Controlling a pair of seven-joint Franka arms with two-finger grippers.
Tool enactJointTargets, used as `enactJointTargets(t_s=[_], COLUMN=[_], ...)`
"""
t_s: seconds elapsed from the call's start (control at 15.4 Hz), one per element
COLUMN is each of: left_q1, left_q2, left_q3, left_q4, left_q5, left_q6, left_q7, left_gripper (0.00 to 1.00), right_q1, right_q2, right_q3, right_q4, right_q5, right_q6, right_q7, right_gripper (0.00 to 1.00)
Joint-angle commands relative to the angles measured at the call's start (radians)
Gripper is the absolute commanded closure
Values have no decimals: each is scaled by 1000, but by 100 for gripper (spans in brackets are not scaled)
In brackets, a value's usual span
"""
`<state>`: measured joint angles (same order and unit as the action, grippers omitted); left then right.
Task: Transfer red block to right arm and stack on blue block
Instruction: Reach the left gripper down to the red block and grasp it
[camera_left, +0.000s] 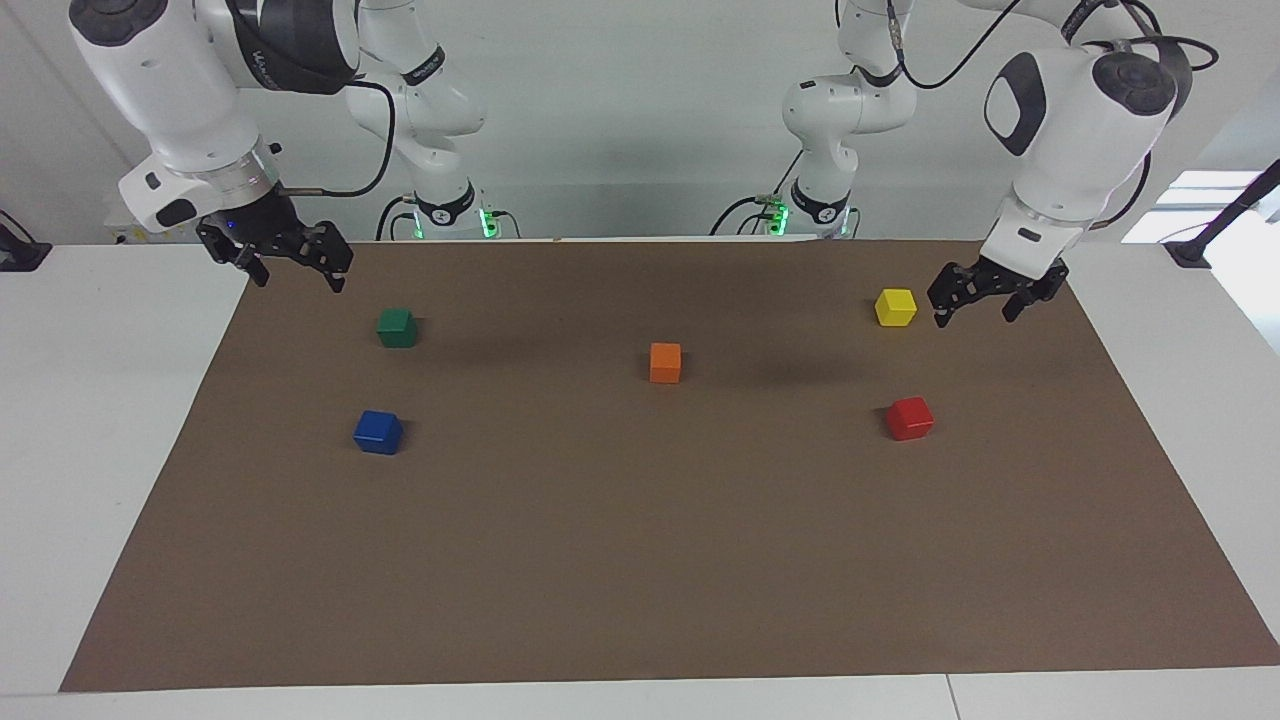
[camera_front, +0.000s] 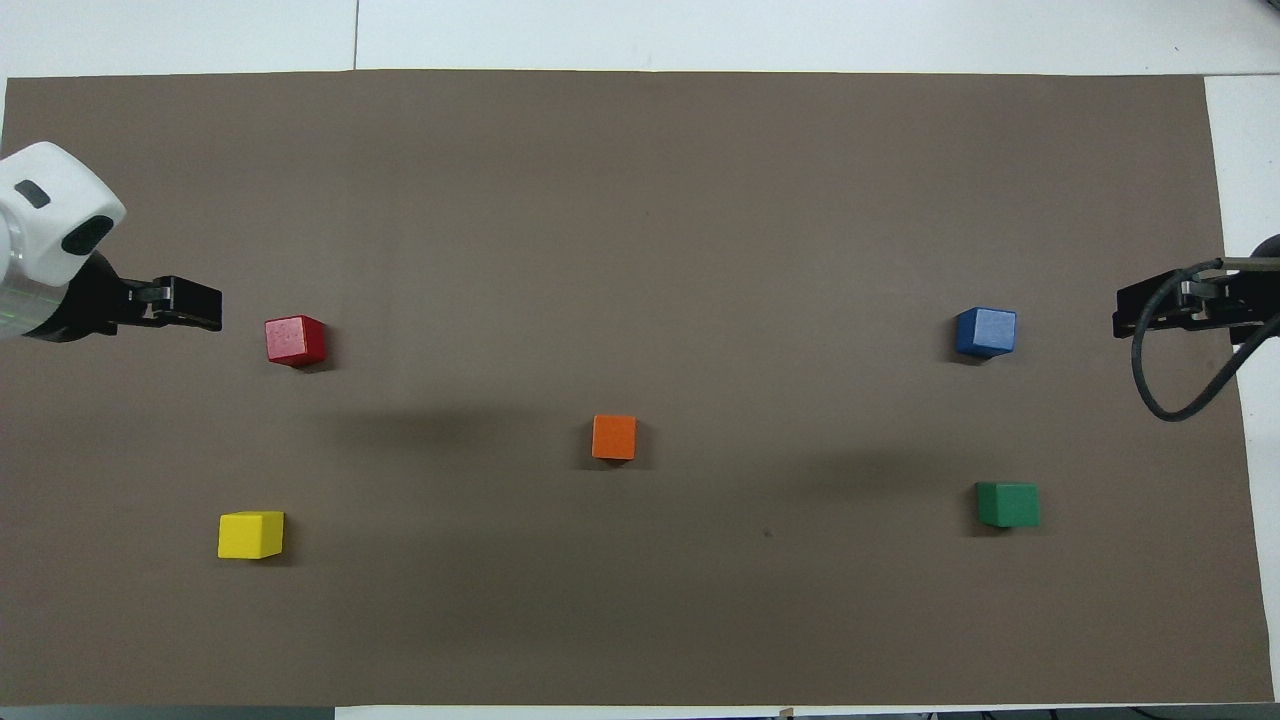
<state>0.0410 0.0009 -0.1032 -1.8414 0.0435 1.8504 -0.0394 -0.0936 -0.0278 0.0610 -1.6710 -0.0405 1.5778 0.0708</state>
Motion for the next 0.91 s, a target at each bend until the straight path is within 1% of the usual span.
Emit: enactJointTargets(t_s=[0.0,0.13,0.33,0.46,0.52,0.78,0.85], left_q1=[2,-1,-4,2,5,5,5], left_q2=[5,19,86,88,94,148,158], left_q3=[0,2,2,2,2,2,2], left_q4=[-177,-235,-268,-330,-346,-348,-348], left_q5=[-14,-14,-14,-14,-14,-14,-14], left_q6=[211,289,374,472,499,559,572], left_q7=[-48,-65,-108,-106,-105,-106,-106], left_gripper=[0,0,0,0,0,0,0], right_q1=[-20,-20,-21,-38,-57,-52,-58], right_q2=[-3,-3,-3,-3,-3,-9,-11], right_q3=[11,11,11,10,11,17,16], right_q4=[0,0,0,0,0,0,-4], right_q5=[19,19,19,19,19,31,75], right_q6=[-10,-10,-10,-10,-9,-24,-21], right_q7=[-28,-28,-26,-29,-28,-63,-84], right_gripper=[0,0,0,0,0,0,0])
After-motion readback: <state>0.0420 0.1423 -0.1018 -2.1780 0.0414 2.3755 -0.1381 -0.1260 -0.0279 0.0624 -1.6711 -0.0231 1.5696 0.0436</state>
